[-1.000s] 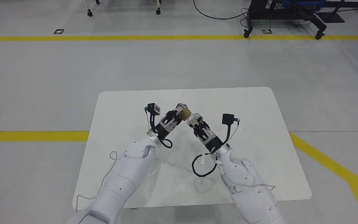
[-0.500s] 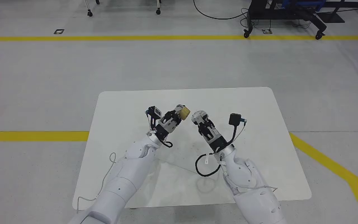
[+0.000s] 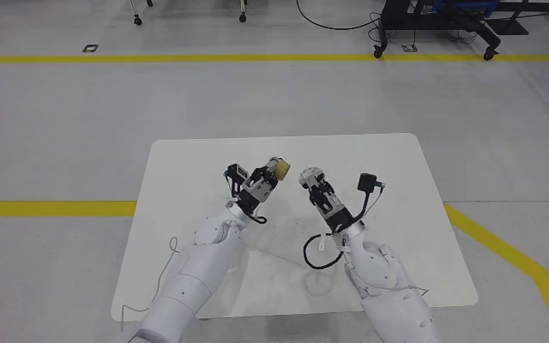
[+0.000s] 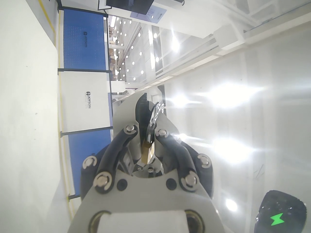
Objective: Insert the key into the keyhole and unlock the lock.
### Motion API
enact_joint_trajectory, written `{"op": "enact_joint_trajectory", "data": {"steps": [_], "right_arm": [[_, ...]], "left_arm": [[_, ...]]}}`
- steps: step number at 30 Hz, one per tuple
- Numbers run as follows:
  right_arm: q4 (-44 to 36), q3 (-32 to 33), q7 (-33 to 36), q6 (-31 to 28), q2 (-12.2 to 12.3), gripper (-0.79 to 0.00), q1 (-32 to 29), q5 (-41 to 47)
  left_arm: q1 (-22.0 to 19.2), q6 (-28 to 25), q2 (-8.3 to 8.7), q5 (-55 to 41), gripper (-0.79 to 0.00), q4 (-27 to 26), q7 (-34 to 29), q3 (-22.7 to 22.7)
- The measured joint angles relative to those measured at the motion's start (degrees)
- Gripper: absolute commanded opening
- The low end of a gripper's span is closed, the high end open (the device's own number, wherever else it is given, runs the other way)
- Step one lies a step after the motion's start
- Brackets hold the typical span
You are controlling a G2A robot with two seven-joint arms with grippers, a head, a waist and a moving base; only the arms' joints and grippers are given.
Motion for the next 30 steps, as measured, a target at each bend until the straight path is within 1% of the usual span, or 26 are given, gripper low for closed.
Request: {"op": "enact_joint_trajectory", "data": {"steps": [3,6,10,21,30], "right_arm": [[-1.5,-1.2,-4.1,1.8,-0.2,-0.785,-1.8,-5.9],[-2.2,-2.8,-5.4,3.1,-0.4,-0.785,-2.8,-9.9],[-2.2,-4.1,-6.1,4.1,-0.7,-0.785,-3.0,-12.6],[-1.0,-3.6,-7.3,5.0,-1.2,-0.785,-2.4,-11.5],[0.1,-3.9,-8.1,6.6,-1.6,-0.785,-1.6,-13.0]], "left_arm": [[0.7,1.7,-0.34,-0.2,-0.785,-1.5,1.6,0.6],[0.7,3.4,-0.71,-0.3,-0.785,-2.0,2.5,1.3],[0.4,3.9,-1.07,-0.1,-0.785,-2.2,3.3,1.8],[0.7,4.0,-1.3,0.4,-0.785,-2.3,3.1,1.4],[1.1,4.6,-1.35,0.8,-0.785,-2.2,2.0,1.0]]}}
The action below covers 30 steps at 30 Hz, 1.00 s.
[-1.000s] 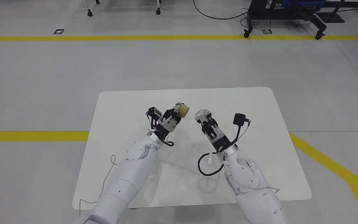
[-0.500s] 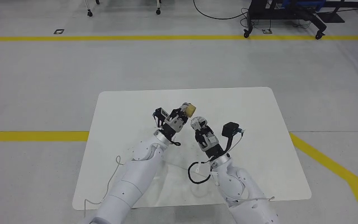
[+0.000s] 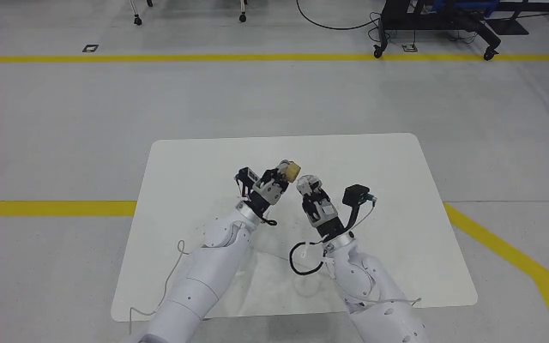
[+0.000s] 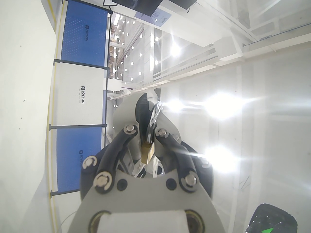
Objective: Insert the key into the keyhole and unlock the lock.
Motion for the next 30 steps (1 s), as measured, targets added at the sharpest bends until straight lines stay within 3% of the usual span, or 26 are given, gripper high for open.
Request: {"op": "enact_joint_trajectory", "data": {"steps": [30], "right_arm": [[2.4,-0.2,-0.2,1.9,-1.3,-0.785,1.4,-1.3]], "left_arm": [[-0.5,0.5,-0.34,1.5,-0.785,1.4,-1.8,-0.8]]}}
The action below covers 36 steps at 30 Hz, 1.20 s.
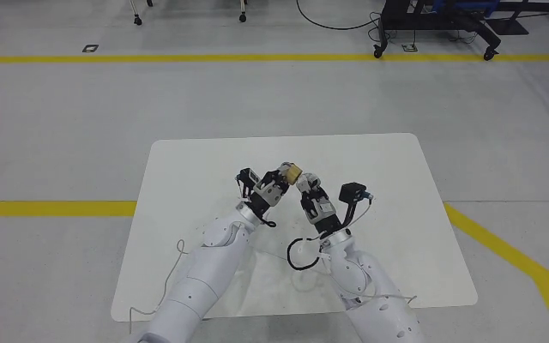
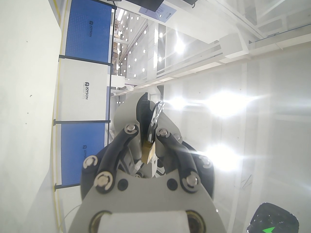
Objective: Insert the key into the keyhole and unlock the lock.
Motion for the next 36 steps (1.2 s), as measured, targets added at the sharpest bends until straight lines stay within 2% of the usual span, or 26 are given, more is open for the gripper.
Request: {"op": "enact_joint_trajectory", "data": {"steps": [20,26,30,33,34,36], "right_arm": [[-0.4,0.9,1.2,-0.4,-0.4,-0.785,-0.5,-1.1],[-0.8,3.6,15.0,-4.2,1.4,-0.785,-1.2,-9.9],[-1.5,4.0,24.1,-6.7,2.2,-0.785,-2.3,-14.3],[-0.4,3.1,27.8,-5.7,2.2,-0.736,-1.7,-15.2],[0.2,2.5,28.8,-5.0,2.2,-0.686,-1.2,-15.9],[2.1,1.1,30.6,-3.4,1.9,-0.646,0.2,-17.7]], "left_arm": [[-0.4,-0.3,-0.06,0.2,-0.785,1.0,0.4,-1.3],[-0.5,-3.9,1.78,4.4,-0.785,0.2,1.8,-5.5],[0.8,-4.2,3.32,8.4,-0.785,-2.7,2.8,-8.5],[2.2,-3.4,4.09,10.4,-0.785,-5.7,3.3,-9.9],[2.6,-3.0,4.26,10.9,-0.785,-6.5,3.5,-10.1],[3.6,-2.2,4.55,11.9,-0.785,-8.3,3.7,-10.4]]}}
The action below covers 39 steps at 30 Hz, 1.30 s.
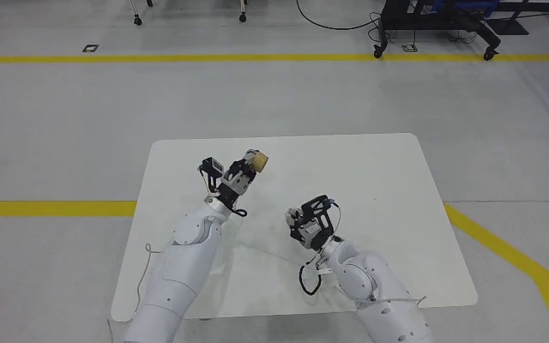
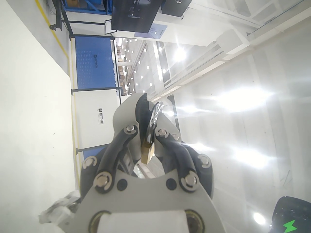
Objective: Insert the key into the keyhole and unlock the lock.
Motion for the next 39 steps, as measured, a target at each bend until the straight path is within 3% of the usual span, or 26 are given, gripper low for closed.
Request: {"op": "enact_joint_trajectory", "data": {"steps": [1,9,15,20,29,32,33,35,39], "right_arm": [[0.8,-0.5,0.4,0.6,-0.1,-0.613,0.6,-0.5],[4.2,-2.5,1.1,5.3,-0.6,-0.625,3.2,-3.3],[3.4,-2.0,1.5,5.6,-0.5,-0.628,2.7,-3.9],[2.3,-1.2,2.1,6.1,-0.2,-0.523,1.9,-4.4],[0.2,-0.4,5.2,5.5,0.1,-0.523,0.5,-4.1],[-0.1,-0.3,7.7,5.2,0.3,-0.413,0.2,-4.1],[-0.2,-0.3,9.2,5.1,0.4,-0.256,0.1,-4.1],[-0.5,-0.3,11.2,5.3,0.4,-0.129,-0.1,-4.2],[-1.1,-0.3,13.4,5.7,0.6,-0.089,-0.3,-4.3]], "left_arm": [[0.4,0.3,0.1,0.4,-0.785,-0.6,0.1,0.0],[1.7,1.7,0.62,6.8,-0.785,-2.6,3.7,0.8],[1.9,1.9,0.71,7.6,-0.785,-3.0,4.7,1.1],[1.9,1.8,0.79,8.0,-0.785,-2.9,5.2,1.3],[1.9,1.6,0.9,7.9,-0.785,-2.6,5.4,1.6],[1.9,1.6,0.95,7.8,-0.785,-2.6,5.4,1.7],[1.9,1.5,0.97,7.8,-0.785,-2.6,5.4,1.7],[1.9,1.6,1.0,7.7,-0.785,-2.6,5.4,1.7],[1.9,1.7,1.08,7.6,-0.785,-2.6,5.3,1.7]]}}
